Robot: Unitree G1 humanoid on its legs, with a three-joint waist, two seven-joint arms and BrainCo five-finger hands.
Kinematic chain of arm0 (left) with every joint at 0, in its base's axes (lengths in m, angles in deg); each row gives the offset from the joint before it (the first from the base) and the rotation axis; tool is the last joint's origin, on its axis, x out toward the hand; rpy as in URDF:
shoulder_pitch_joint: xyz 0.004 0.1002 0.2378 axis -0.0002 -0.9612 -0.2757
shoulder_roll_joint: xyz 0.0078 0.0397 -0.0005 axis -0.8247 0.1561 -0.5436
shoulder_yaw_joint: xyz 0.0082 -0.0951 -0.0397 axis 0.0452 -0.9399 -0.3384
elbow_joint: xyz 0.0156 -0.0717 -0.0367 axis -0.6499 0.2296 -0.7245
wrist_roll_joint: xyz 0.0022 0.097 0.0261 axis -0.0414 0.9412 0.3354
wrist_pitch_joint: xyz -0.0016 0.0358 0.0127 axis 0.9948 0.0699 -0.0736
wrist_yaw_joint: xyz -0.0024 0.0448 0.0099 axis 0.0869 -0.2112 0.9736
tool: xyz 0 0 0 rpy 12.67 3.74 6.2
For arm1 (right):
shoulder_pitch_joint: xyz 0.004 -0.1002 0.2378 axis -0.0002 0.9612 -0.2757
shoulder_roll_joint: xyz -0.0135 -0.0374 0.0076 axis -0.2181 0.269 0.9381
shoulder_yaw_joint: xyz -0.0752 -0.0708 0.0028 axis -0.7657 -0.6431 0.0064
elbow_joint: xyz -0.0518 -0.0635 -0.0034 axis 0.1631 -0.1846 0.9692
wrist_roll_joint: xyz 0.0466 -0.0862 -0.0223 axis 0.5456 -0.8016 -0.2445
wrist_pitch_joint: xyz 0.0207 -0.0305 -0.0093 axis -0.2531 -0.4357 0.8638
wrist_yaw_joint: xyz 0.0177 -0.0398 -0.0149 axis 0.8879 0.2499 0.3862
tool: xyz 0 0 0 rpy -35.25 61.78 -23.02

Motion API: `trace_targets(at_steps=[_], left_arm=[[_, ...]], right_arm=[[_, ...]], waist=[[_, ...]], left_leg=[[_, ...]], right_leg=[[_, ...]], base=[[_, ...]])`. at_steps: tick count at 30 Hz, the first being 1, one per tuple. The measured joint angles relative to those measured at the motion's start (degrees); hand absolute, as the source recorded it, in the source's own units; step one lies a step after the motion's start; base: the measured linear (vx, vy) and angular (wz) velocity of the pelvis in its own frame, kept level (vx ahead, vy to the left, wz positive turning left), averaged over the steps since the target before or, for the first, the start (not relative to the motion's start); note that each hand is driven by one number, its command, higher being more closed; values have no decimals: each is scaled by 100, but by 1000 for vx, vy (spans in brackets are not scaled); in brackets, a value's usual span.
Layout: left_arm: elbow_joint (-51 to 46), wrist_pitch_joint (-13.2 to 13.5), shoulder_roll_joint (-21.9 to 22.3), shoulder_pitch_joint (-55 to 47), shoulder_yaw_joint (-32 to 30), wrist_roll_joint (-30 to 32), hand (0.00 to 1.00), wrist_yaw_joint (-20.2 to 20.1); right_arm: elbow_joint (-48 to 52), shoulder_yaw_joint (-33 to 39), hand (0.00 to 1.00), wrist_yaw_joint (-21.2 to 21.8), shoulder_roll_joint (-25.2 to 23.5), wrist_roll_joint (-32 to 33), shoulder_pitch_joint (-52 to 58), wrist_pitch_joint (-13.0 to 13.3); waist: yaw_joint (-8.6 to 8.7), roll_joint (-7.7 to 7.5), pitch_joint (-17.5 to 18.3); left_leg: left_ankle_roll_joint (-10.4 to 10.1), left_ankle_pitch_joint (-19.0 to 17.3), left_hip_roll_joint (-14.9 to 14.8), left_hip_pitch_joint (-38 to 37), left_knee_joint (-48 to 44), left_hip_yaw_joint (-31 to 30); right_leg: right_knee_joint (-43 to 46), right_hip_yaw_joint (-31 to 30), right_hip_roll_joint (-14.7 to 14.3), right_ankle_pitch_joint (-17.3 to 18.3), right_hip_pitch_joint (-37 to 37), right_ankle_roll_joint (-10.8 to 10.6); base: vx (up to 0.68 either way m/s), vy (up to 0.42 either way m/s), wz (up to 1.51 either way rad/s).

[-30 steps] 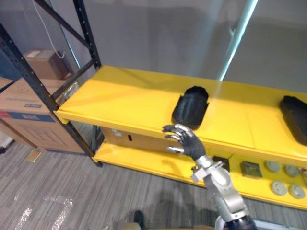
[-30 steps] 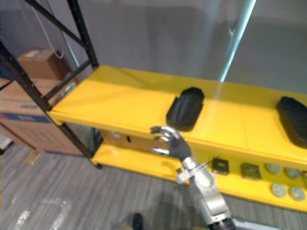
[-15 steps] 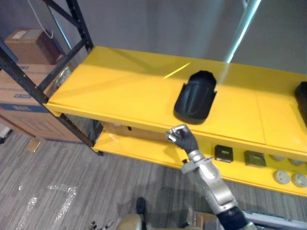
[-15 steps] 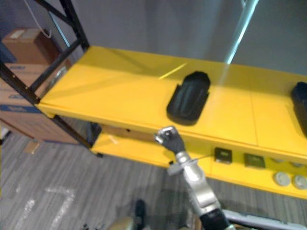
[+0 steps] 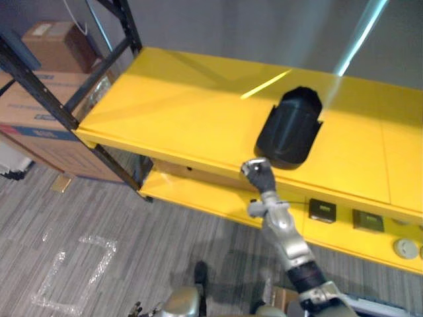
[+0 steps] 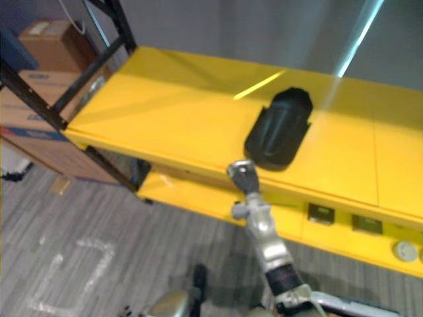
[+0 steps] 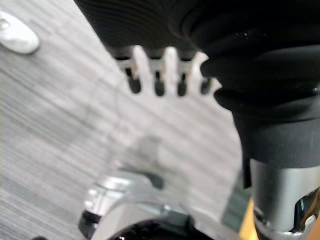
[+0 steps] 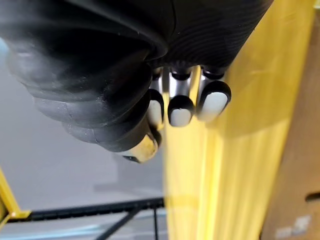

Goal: Walk over and take plastic housings, then place them on the shelf

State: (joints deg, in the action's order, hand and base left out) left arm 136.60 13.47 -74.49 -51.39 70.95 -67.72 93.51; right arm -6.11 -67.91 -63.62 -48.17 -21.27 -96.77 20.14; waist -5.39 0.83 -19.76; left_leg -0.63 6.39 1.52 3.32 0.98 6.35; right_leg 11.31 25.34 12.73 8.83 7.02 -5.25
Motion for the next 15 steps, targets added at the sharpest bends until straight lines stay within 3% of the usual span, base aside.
trace_targets(at_steps=[5,15], left_arm=[[-27,118,-81,231,147,-36,0,-51],[27,115,-125,238,288,-192,0,-44]], right_arm=[[245,4,100,-76,24,-161,-383,5],[912,19,100,-250,107,-376,-384,127]], waist=[[1,119,-393],[76,155,-458]], left_leg=[[15,-157,-34,295,-440,58],[-2,-142,-35,379,-532,79]], right_leg=[[289,-185,44,151,-255,-53],[788,-276,208,410,-543,-88]], base=[[-94,20,-6],[-26,-7,-1]])
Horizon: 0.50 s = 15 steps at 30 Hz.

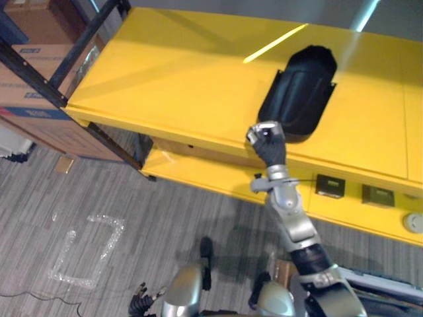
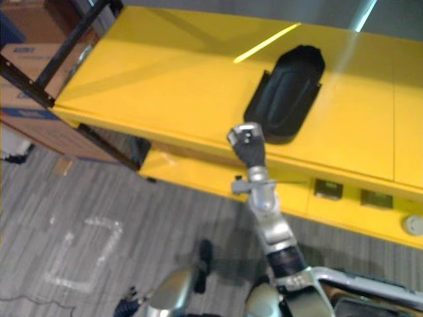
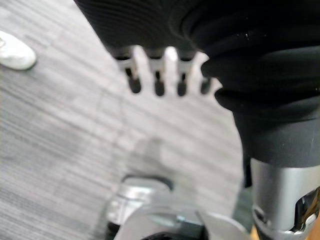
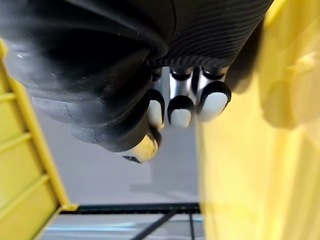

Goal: Walk over and take plastic housings, then place them on the shelf

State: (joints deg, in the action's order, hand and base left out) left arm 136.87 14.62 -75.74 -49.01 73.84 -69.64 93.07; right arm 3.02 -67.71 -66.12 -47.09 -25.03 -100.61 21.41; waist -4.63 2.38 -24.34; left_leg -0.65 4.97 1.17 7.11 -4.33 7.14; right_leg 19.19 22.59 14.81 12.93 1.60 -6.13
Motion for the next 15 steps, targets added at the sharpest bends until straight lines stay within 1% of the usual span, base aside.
trace_targets(at_steps=[4,7,10,12,14,15], left_arm=[[23,1,1,0,5,-36,0,1],[23,1,0,2,4,-53,0,13],[23,-9,0,1,8,-78,0,13],[25,-10,0,1,13,-97,0,12],[26,-11,0,2,13,-99,0,12],[26,-11,0,1,13,-99,0,12]], right_arm=[[62,88,100,14,5,2,1,105],[451,112,100,-6,34,1,22,188],[737,159,100,4,43,9,90,186],[832,176,100,16,44,83,147,137],[874,169,100,15,52,140,250,-27],[874,168,100,15,56,158,279,-63]], waist=[[12,9,-15],[56,16,-83],[71,17,-85],[74,17,-85],[78,18,-85],[78,18,-85]], left_leg=[[-8,-9,-26,-3,-9,67],[-6,-22,-36,-17,-24,112],[-6,-38,-36,-24,-24,129],[-7,-42,-36,-24,-25,131],[-7,-48,-36,-24,-25,137],[-7,-48,-36,-24,-25,137]], right_leg=[[16,-42,-14,6,-22,2],[30,-81,-17,4,-23,0],[26,-90,-14,4,-22,0],[24,-90,-14,4,-22,0],[22,-94,-14,4,-22,0],[22,-94,-14,4,-22,0]], base=[[22,-26,-6],[20,-14,-6],[0,0,0],[0,0,0],[0,0,0],[0,0,0]])
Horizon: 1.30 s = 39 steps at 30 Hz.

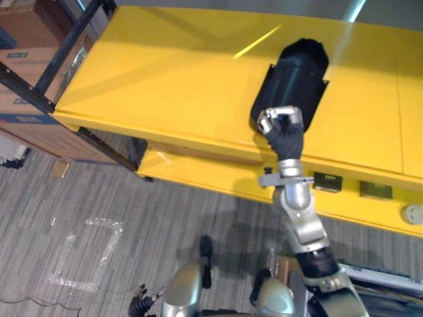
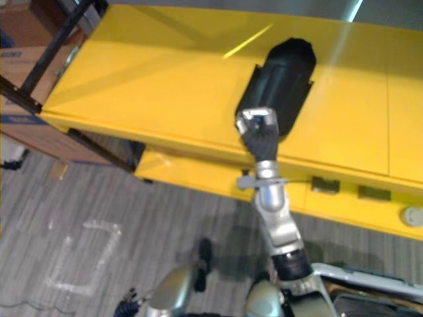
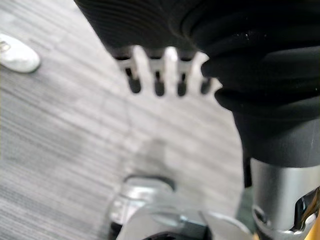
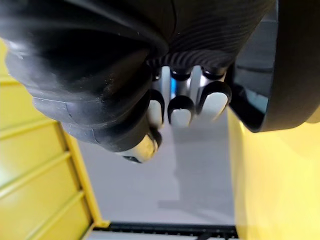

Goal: Walk over and take plastic housings, then place them on the shelf

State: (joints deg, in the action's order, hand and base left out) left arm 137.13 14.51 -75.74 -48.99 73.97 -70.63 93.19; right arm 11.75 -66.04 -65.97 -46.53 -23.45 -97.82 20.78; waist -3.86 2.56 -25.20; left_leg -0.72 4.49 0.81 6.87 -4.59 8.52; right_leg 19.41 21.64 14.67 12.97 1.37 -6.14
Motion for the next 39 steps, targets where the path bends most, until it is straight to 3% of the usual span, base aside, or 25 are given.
trace_targets(at_steps=[16,22,39], left_arm=[[69,1,1,2,28,-154,0,18],[90,-1,-5,105,228,-224,0,62],[78,-38,2,103,242,-218,0,44]], right_arm=[[-2,-226,100,94,46,106,114,-262],[-342,-211,100,-313,47,18,-166,-299],[-1400,651,100,-1435,331,-631,-1007,-368]], waist=[[2,24,-17],[0,151,-251],[-11,168,-254]], left_leg=[[-8,-27,2,30,-24,7],[-2,-101,11,157,-198,3],[8,-95,131,94,-188,-181]], right_leg=[[20,-4,7,9,-33,10],[206,-29,54,69,-153,-3],[296,146,186,171,-28,-33]], base=[[0,0,0],[0,0,0],[6,-2,4]])
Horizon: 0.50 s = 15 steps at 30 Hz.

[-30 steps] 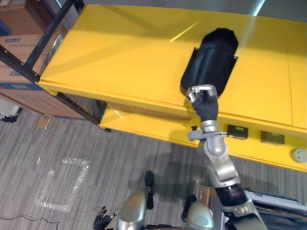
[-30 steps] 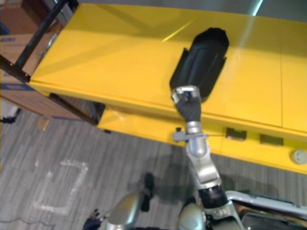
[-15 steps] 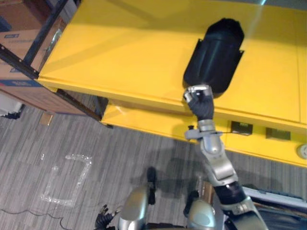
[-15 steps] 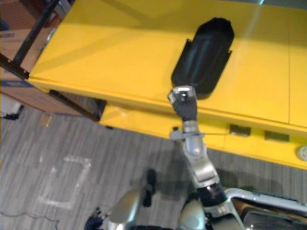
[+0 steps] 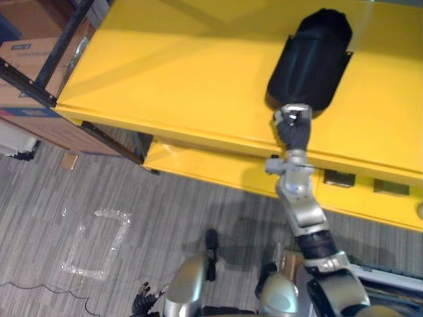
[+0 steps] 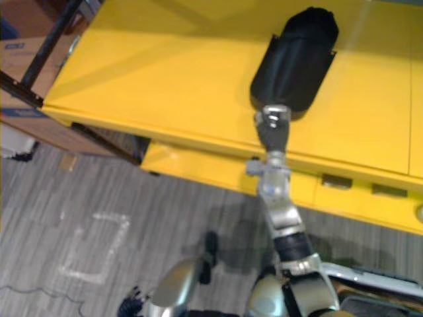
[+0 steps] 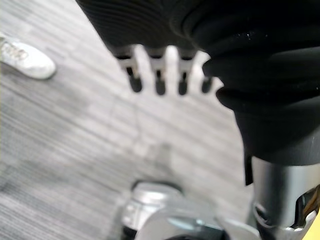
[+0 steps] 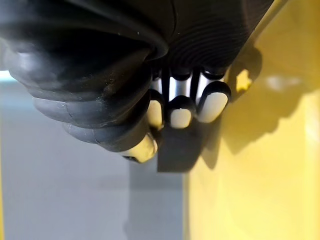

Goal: Walk over and take plastic housings, then place them on the shelf

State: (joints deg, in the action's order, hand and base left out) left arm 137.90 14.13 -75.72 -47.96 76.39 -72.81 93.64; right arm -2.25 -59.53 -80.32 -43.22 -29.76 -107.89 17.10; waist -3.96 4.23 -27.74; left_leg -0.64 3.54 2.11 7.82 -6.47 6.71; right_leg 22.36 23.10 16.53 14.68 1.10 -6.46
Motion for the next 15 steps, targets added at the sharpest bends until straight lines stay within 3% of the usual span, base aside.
trace_targets(at_steps=[4,5,10,14,15], left_arm=[[-5,0,3,0,2,3,0,-9],[-5,0,3,-1,1,3,0,-10],[-2,1,3,-3,2,8,0,-16],[19,10,7,-7,4,11,0,-14],[29,12,6,-13,3,10,0,-13]], right_arm=[[-5,132,100,-186,62,-34,-45,0],[-8,137,0,-195,70,-37,-64,3],[17,117,0,-156,69,-134,-80,69],[646,-157,0,201,36,-207,64,419],[1046,-437,0,490,28,-207,114,599]], waist=[[-1,21,8],[3,25,9],[-6,42,20],[7,65,33],[10,62,35]], left_leg=[[10,8,29,-7,6,-1],[11,9,33,-10,8,1],[12,9,38,-92,41,10],[8,33,27,-121,124,20],[0,38,23,-202,188,20]], right_leg=[[1,18,27,4,16,-5],[0,15,31,2,17,-7],[-85,20,26,-6,108,-21],[-175,14,-7,-41,130,-71],[-242,16,-33,-66,219,-98]], base=[[-5,3,3],[0,0,0],[0,0,0],[9,-6,-1],[45,-25,-3]])
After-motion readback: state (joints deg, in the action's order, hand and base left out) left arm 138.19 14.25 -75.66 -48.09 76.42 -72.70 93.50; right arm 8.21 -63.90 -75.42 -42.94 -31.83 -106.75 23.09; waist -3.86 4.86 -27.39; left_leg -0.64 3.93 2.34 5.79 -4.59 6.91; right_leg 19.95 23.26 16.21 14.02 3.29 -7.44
